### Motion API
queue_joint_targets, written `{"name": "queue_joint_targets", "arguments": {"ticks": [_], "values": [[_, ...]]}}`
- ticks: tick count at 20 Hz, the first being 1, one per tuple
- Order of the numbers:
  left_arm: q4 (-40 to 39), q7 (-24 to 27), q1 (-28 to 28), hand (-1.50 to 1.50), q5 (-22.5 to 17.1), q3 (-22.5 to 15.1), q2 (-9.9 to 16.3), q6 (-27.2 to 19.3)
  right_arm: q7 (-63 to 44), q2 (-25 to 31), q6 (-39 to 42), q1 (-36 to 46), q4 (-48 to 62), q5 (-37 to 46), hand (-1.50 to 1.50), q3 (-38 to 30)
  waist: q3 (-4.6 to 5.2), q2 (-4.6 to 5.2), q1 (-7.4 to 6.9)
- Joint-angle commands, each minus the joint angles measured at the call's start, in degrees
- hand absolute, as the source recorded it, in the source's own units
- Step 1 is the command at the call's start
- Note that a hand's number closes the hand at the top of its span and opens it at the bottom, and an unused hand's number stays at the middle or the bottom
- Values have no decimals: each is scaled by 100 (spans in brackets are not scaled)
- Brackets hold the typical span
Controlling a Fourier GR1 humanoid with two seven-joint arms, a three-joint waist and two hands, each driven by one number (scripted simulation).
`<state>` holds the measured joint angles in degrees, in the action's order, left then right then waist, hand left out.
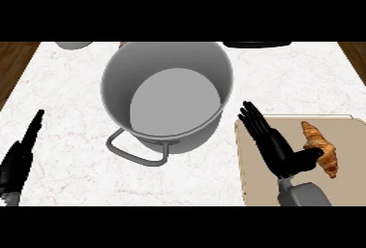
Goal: Pick the croissant from the tray and place it in the pot
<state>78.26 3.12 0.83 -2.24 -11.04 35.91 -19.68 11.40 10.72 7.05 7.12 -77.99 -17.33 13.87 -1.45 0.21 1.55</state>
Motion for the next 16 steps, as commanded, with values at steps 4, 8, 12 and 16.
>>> {"name": "queue_joint_targets", "arguments": {"ticks": [4, 8, 12, 16], "values": [[-118, -576, -317, 0, -152, 210, -201, -42, -442, 892, -889, 127, -231, 648, 150, -722, 156, -31, -39], [-189, -1058, -44, 0, -516, 314, -353, -53, -220, 2048, -2516, 180, 143, 1987, 150, -1719, 219, -80, 370], [-118, -1563, -222, 0, -778, 443, -275, 133, 498, 1385, -4056, -386, -85, 2833, -150, -1635, 143, -47, 102], [139, -2145, -530, 0, -597, 242, -385, 45, -513, 1417, -4542, -1050, -1347, 3692, -150, -1132, 158, -66, 28]]}}
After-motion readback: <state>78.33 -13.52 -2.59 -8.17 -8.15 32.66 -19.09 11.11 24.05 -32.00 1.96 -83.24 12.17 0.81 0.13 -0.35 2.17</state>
